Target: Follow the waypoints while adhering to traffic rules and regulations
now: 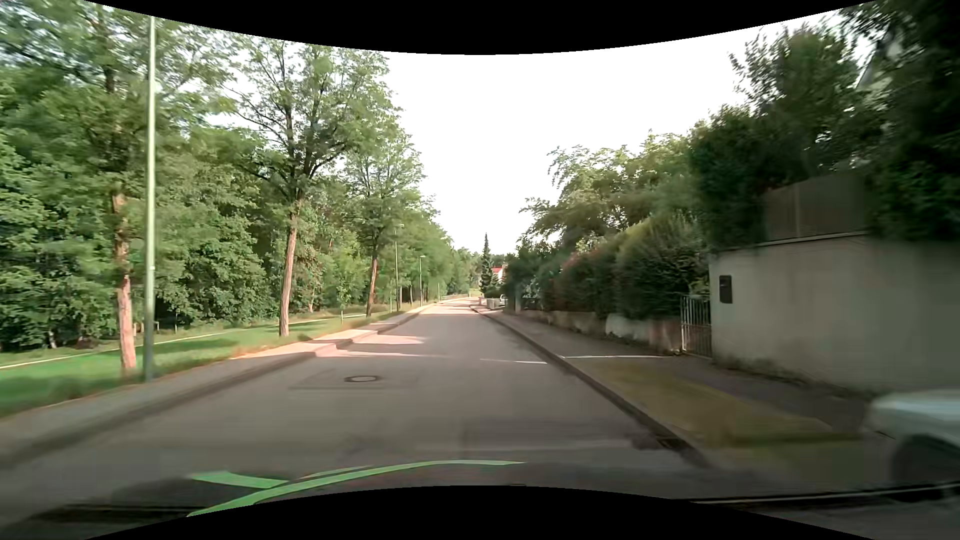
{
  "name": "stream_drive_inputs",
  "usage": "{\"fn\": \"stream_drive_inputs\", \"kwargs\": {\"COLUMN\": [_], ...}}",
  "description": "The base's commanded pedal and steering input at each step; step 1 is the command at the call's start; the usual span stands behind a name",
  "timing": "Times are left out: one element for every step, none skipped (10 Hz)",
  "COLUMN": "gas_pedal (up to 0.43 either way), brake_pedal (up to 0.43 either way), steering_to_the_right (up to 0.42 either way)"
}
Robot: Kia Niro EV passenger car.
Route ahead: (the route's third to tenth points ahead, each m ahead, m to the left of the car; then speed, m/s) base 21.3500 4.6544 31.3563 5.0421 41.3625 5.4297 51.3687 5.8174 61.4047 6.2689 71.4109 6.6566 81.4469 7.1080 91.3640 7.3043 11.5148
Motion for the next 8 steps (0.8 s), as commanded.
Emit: {"fn": "stream_drive_inputs", "kwargs": {"gas_pedal": [0.118,0.118,0.118,0.118,0.11,0.079,0.067,0.067], "brake_pedal": [0.0,0.0,0.0,0.0,0.0,0.0,0.0,0.0], "steering_to_the_right": [-0.007,-0.007,-0.007,-0.007,-0.008,-0.008,-0.008,-0.009]}}
